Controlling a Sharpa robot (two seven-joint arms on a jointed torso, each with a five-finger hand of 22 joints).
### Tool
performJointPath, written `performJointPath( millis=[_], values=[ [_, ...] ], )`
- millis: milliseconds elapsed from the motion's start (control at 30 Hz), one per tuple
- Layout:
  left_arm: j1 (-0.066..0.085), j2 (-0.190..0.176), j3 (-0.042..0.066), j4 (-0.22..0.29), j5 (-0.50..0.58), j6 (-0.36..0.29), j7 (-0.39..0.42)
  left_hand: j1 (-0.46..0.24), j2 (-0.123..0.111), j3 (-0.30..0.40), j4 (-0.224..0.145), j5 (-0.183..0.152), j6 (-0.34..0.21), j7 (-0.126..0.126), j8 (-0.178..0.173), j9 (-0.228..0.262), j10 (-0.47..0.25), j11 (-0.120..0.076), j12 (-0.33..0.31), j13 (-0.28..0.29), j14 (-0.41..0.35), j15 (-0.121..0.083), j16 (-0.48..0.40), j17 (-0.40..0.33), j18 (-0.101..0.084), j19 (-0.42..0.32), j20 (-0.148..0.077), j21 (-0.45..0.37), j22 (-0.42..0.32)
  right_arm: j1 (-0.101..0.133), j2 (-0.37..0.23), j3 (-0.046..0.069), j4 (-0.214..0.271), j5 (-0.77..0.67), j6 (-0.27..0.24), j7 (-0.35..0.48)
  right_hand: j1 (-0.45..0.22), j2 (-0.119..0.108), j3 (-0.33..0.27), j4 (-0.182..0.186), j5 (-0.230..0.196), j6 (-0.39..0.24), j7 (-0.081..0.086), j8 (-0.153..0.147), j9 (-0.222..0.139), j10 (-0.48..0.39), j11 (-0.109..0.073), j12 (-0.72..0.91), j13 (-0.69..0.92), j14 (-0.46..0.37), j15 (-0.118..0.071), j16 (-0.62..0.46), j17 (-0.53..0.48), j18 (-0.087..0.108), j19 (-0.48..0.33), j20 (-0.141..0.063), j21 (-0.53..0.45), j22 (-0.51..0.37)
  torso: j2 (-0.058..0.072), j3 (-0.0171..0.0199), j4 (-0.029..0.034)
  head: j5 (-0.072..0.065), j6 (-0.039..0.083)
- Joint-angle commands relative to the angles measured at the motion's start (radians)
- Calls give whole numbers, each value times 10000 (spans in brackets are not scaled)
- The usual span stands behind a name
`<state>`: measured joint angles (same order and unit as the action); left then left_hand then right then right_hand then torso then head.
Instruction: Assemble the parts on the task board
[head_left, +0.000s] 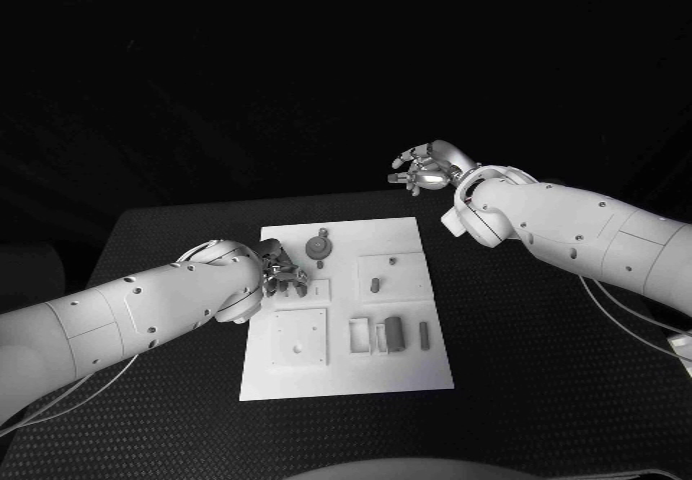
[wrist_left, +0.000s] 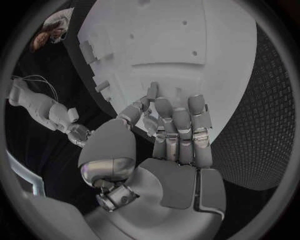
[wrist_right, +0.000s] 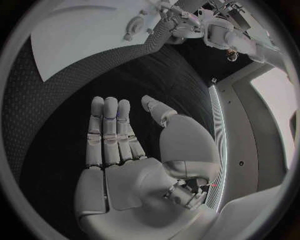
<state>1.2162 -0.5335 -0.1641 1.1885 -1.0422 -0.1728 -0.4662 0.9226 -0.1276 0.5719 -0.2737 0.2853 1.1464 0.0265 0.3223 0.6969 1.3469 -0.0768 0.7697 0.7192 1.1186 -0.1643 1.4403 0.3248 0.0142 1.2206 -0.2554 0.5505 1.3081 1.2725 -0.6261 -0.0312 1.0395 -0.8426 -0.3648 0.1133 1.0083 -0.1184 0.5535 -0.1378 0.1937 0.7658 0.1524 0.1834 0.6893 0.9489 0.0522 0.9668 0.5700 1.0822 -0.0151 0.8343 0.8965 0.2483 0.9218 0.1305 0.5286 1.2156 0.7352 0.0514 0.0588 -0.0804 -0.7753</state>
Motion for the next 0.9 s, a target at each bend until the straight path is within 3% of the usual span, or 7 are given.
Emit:
performJointPath(
  millis=[33,233,700,900],
  values=[
    [-60,-1,-46,93,190,355,26,729,634,105,-141,57,25,51,57,30,-65,-13,70,-17,-16,-66,39,-15,-77,28,-84,-47,208,-5,7,4,-2,8,118,76,-103,26,13,75,-44,433,384,53,-16,-1156,324,34,-10,68,-29,-48,10,135,46,6,-63,9,2,-1,2,2,2],
    [-60,-83,-46,230,167,22,120,794,645,93,-134,89,50,46,80,44,-56,-17,76,-19,-8,-65,46,-14,-78,33,-82,-43,208,-7,3,4,0,15,114,80,-108,28,12,81,-43,433,384,54,-16,-1157,324,36,-13,69,-29,-51,14,135,46,6,-65,11,1,2,1,5,14],
    [-57,-463,2,854,53,-1620,497,954,618,42,-125,240,120,6,149,85,58,-58,122,-27,104,-99,87,-5,-63,128,-105,-8,203,-7,-39,4,27,25,97,84,-116,29,10,91,-42,433,383,58,-20,-1160,323,42,-22,72,-29,-60,25,135,47,5,-73,17,2,2,4,20,26],
    [-57,-485,7,877,53,-1737,533,969,604,34,-117,246,129,1,156,88,77,-63,124,-32,124,-106,88,-6,-62,148,-108,-3,200,-7,-38,4,26,29,87,87,-119,28,8,96,-43,433,383,60,-21,-1161,323,45,-27,73,-29,-65,30,135,47,5,-76,20,4,-3,1,16,32]
  ],
)
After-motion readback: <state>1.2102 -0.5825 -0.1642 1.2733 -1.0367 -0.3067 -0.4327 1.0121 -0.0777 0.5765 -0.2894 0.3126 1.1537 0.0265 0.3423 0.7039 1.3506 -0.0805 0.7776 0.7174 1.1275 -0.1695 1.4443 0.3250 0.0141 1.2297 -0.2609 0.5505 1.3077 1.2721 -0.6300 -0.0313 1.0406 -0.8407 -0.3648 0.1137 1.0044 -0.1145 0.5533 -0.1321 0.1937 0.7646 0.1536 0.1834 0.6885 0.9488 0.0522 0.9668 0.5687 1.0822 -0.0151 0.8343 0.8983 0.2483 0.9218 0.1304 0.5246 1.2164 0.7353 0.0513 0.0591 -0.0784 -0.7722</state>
